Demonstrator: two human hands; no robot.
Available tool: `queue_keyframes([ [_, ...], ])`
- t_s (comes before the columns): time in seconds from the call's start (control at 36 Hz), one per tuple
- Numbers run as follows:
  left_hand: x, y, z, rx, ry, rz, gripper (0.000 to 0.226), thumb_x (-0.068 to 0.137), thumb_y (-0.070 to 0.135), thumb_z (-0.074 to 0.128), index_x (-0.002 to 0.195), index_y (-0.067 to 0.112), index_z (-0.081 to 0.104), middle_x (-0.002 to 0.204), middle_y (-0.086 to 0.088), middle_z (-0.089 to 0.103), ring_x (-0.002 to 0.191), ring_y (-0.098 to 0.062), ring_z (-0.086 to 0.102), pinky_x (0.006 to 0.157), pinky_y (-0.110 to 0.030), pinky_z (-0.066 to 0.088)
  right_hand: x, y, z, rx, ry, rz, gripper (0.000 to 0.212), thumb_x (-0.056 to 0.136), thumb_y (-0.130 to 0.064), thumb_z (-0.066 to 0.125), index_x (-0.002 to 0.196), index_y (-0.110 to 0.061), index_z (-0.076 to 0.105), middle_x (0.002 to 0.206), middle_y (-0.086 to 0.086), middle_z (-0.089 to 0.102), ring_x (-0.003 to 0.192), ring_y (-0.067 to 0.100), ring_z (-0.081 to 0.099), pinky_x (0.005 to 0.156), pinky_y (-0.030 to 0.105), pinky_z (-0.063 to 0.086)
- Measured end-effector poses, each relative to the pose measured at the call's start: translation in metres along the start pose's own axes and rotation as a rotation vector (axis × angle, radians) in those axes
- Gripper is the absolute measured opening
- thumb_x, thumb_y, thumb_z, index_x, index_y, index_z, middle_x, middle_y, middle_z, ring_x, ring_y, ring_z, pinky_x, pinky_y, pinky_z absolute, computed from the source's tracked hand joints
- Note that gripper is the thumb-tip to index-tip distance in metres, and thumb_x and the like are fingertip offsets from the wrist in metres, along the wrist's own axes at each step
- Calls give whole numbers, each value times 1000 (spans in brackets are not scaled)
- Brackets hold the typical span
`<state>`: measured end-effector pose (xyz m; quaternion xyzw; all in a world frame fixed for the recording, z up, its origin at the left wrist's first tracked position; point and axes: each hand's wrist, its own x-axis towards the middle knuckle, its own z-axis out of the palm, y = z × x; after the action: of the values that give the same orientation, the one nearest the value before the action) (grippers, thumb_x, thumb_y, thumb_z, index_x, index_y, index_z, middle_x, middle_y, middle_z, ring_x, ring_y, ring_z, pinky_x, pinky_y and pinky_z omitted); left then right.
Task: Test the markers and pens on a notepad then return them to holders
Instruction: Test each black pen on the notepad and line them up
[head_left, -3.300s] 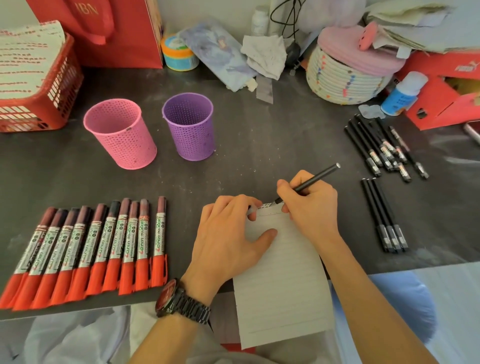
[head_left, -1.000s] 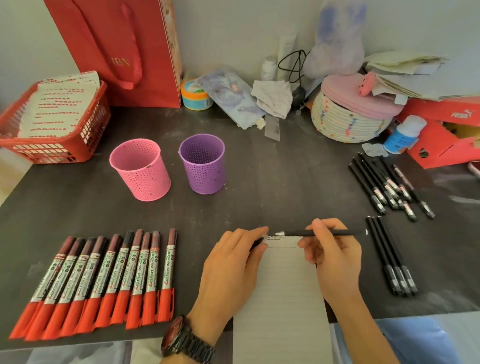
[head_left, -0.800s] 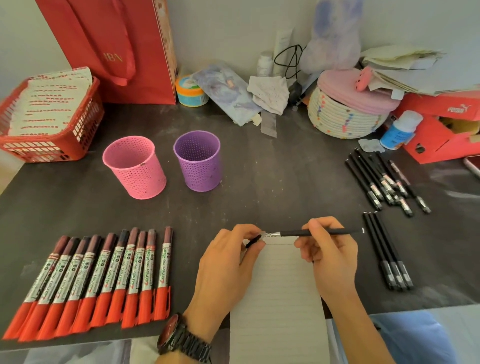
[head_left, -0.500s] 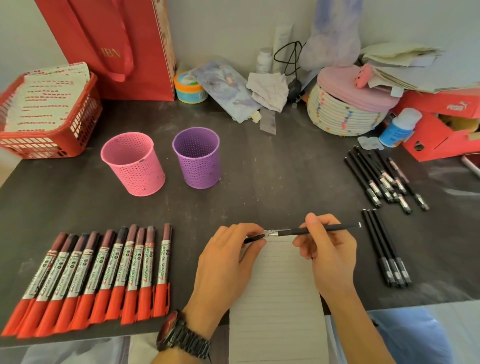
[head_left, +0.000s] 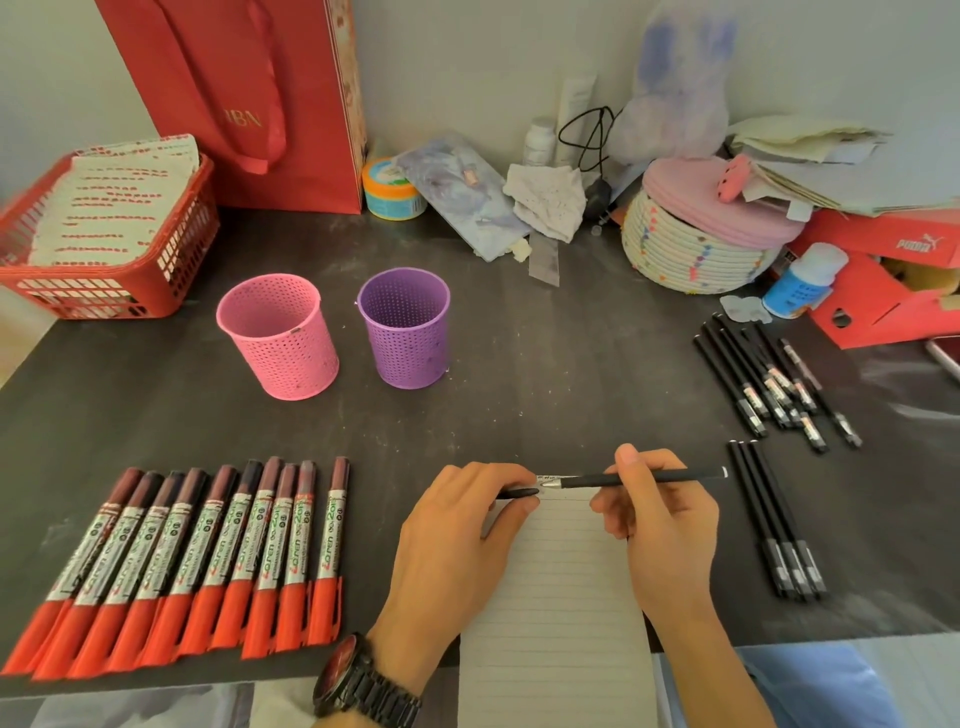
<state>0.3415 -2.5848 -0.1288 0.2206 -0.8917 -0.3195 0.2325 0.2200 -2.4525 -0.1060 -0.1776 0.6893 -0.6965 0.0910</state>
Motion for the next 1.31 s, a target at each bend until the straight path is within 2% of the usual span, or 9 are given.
queue_keyframes([
  [0.11,0,0,0,-14,-9,-1,23,93,53,50,114,46,55,99,39,50,97,4,53,76,-5,42,-1,-1,0,-30,-11,-1,27,89,-46,62,73,-24,66,59,9,67,45,15,56,46,18,45],
  [0.25,-1,0,0,-17,8,25,22,92,49,55,112,43,60,100,34,54,94,4,53,74,-6,41,-3,-2,0,-104,-65,-36,20,96,-28,65,76,-25,68,61,6,69,47,11,58,49,16,47],
  [0.39,-1,1,0,-17,52,55,24,91,49,56,111,40,64,98,26,63,89,4,52,72,-5,41,-3,-3,3,-173,-125,-58,18,91,-32,64,77,-22,69,64,4,72,50,13,61,52,16,49],
  [0.61,-2,1,0,-41,67,79,26,90,49,58,110,38,70,96,33,58,90,7,53,79,-7,42,-2,-1,5,-196,-198,-36,19,88,-36,66,78,-20,70,64,0,72,52,10,63,54,15,50],
  [0.72,-2,3,-2,-43,58,79,29,88,49,58,109,35,72,100,25,67,94,9,51,84,-4,40,-1,-1,3,-187,-227,-36,21,87,-38,66,78,-20,70,64,0,73,51,9,64,53,12,48],
  [0.92,-3,5,-3,-67,100,110,21,85,32,72,105,28,76,100,20,72,94,12,50,85,-1,39,0,-2,5,-155,-271,-32,15,88,-39,67,79,-27,71,65,2,73,52,10,65,53,13,48],
  [1.03,-4,2,-2,-64,106,134,24,85,24,78,108,29,75,102,20,71,93,13,51,84,-5,40,-1,-2,5,-156,-281,-48,14,90,-34,67,81,-23,71,66,1,74,55,9,67,54,12,49],
  [1.22,-4,4,-2,-13,85,156,18,88,34,72,104,41,71,99,30,67,93,6,56,78,-10,45,-2,-4,6,-164,-371,-22,6,88,-32,75,87,-27,73,75,4,74,69,20,71,62,27,57],
  [1.31,-3,5,-2,75,69,66,34,84,48,66,118,41,66,101,31,61,98,5,49,72,-13,46,2,-5,-2,-200,-375,-24,9,88,-22,76,91,-30,74,86,2,75,70,21,71,61,25,55],
])
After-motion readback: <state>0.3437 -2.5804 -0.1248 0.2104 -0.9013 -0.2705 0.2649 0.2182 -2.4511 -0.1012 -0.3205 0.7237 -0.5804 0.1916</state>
